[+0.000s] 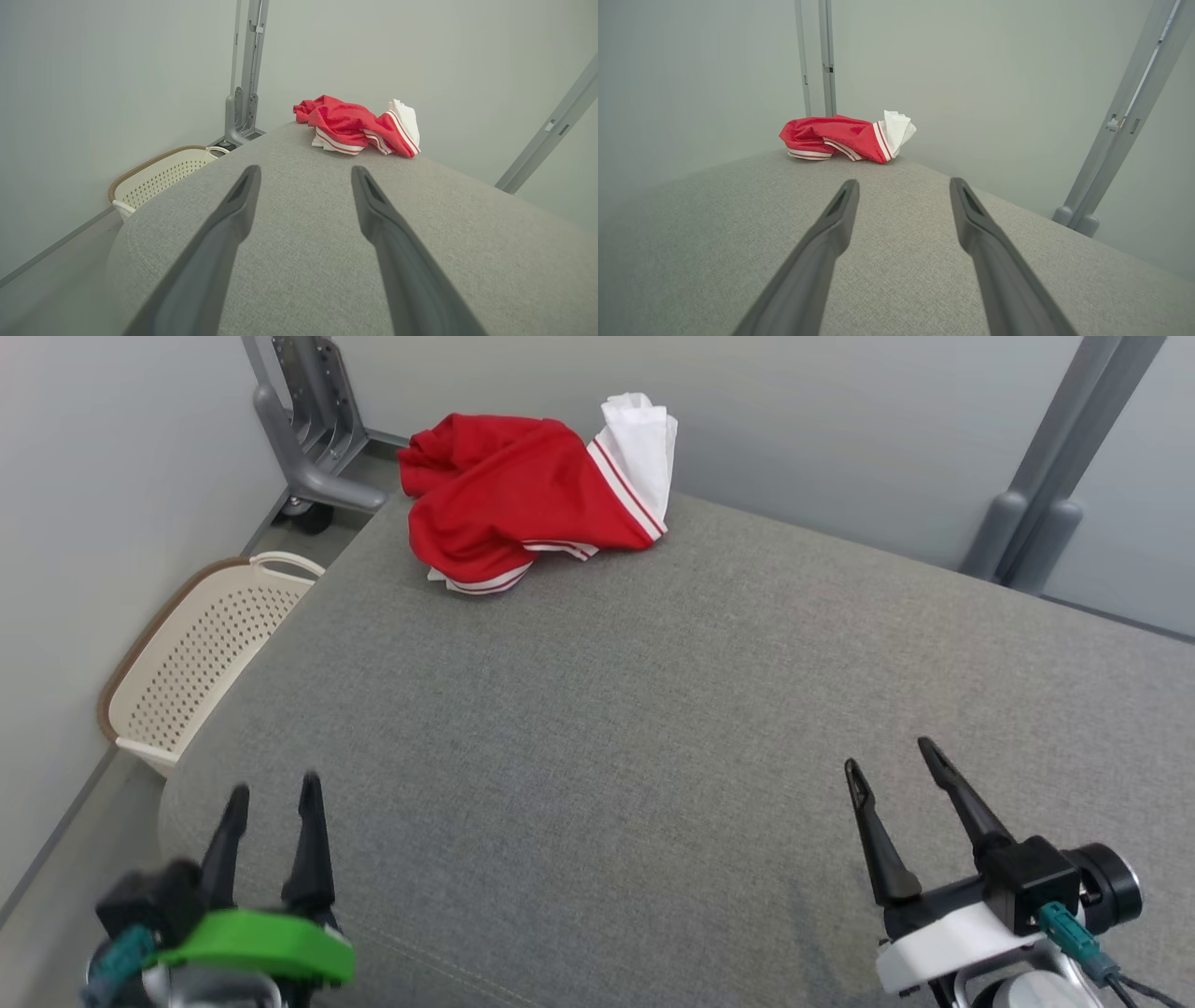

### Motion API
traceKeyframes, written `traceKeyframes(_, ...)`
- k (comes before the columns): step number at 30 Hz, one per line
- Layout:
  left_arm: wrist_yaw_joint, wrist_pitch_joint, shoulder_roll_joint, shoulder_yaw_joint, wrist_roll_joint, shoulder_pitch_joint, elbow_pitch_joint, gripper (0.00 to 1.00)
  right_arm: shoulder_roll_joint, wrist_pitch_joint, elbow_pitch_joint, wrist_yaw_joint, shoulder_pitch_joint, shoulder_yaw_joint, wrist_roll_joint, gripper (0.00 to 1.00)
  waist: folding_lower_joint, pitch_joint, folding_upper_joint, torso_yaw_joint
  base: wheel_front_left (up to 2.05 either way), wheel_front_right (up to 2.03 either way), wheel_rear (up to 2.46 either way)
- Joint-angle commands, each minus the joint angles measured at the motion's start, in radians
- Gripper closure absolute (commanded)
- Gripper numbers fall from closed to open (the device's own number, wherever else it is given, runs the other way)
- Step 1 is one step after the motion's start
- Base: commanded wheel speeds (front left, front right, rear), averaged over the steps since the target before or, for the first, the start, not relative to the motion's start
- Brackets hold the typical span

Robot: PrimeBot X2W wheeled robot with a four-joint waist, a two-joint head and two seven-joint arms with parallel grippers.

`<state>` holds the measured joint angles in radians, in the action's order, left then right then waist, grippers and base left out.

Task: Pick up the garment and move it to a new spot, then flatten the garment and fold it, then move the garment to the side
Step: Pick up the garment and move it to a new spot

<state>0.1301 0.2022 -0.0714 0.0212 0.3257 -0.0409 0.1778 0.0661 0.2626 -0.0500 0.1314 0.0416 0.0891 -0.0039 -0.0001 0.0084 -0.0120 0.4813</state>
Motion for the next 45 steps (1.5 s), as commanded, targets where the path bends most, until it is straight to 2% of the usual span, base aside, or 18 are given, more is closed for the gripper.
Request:
traceKeyframes(1,0.0,-0.026,-0.016,-0.006,0.038,0.081,-0.004,0.0,0.018,0.003,0.019,-0.001,-0.031,0.004,-0.006,0.0,0.0001,0.098,0.012,-0.014,0.0,0.0,0.0)
traceKeyframes(8,0.0,-0.268,-0.062,-0.078,0.195,0.479,0.064,0.0,0.088,0.003,0.096,-0.001,-0.136,0.03,-0.031,0.0,0.0001,0.337,0.012,-0.077,0.0,0.0,0.0)
traceKeyframes(13,0.0,-0.436,-0.121,-0.113,0.251,0.751,0.224,0.0,0.124,0.003,0.16,-0.001,-0.194,0.063,-0.04,0.0,0.0001,0.469,0.012,-0.145,0.0,0.0,0.0)
traceKeyframes(17,0.001,-0.496,-0.161,-0.109,0.283,0.904,0.384,0.0,0.144,0.003,0.199,-0.001,-0.207,0.101,-0.053,0.0,0.0001,0.519,0.012,-0.212,0.0,0.0,0.0)
traceKeyframes(25,0.0,-0.477,-0.22,-0.076,0.336,1.039,0.671,0.0,0.154,0.003,0.257,-0.001,-0.174,0.173,-0.075,0.0,0.0001,0.55,0.012,-0.339,0.0,0.0,0.0)
traceKeyframes(35,0.0,-0.421,-0.288,-0.06,0.391,1.085,0.861,0.0,0.151,-0.01,0.33,-0.001,-0.101,0.135,-0.089,0.0,0.0001,0.56,0.012,-0.42,0.0,0.0,0.0)
traceKeyframes(39,0.0,-0.407,-0.312,-0.084,0.374,1.108,0.917,0.0,0.15,-0.024,0.372,-0.001,-0.059,0.115,-0.089,0.0,0.0001,0.57,0.012,-0.439,0.0,0.0,0.0)
traceKeyframes(42,0.0,-0.405,-0.309,-0.091,0.385,1.111,0.965,0.0,0.154,-0.031,0.394,-0.001,-0.03,0.104,-0.086,0.0,0.0001,0.574,0.012,-0.447,0.0,0.0,0.0)
traceKeyframes(43,0.0,-0.403,-0.3,-0.095,0.388,1.111,0.977,0.55,0.155,-0.032,0.399,-0.001,-0.025,0.1,-0.085,0.0,0.0001,0.576,0.012,-0.448,0.0,0.0,0.0)
traceKeyframes(44,0.0,-0.398,-0.293,-0.099,0.389,1.11,0.986,1.0,0.155,-0.034,0.403,-0.001,-0.021,0.096,-0.084,0.0,0.0001,0.578,0.012,-0.448,0.0,0.0,0.0)
traceKeyframes(45,0.0,-0.398,-0.287,-0.11,0.384,1.109,0.993,1.0,0.154,-0.035,0.406,-0.001,-0.017,0.093,-0.083,0.0,0.0001,0.577,0.012,-0.447,0.0,0.0,0.0)
